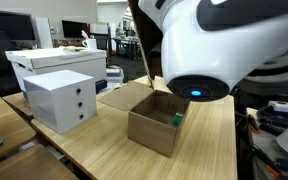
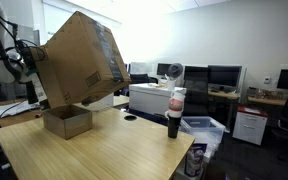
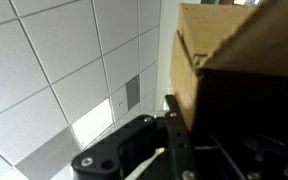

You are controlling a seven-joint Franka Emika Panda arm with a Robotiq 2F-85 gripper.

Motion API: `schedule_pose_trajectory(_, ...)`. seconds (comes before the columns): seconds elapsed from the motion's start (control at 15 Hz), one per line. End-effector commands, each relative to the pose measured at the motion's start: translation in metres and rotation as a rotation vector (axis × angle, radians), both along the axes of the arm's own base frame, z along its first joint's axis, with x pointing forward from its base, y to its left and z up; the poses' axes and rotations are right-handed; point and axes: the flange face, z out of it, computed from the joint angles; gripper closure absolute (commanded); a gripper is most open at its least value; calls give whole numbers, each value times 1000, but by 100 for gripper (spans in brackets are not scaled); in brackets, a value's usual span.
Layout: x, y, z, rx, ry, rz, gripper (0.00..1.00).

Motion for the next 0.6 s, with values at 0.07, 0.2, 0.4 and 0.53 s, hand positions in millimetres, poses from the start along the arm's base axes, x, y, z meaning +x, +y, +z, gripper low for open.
schedule_pose_trajectory(0.07, -8, 2, 16, -30, -10, -24, 94)
schedule_pose_trajectory(0.2, -10, 3, 14, -32, 4, -21, 94)
schedule_pose_trajectory(0.4, -8, 2, 17, -39, -28, -19, 94)
schedule_pose_trajectory(0.53, -8, 3, 17, -27, -17, -22, 94)
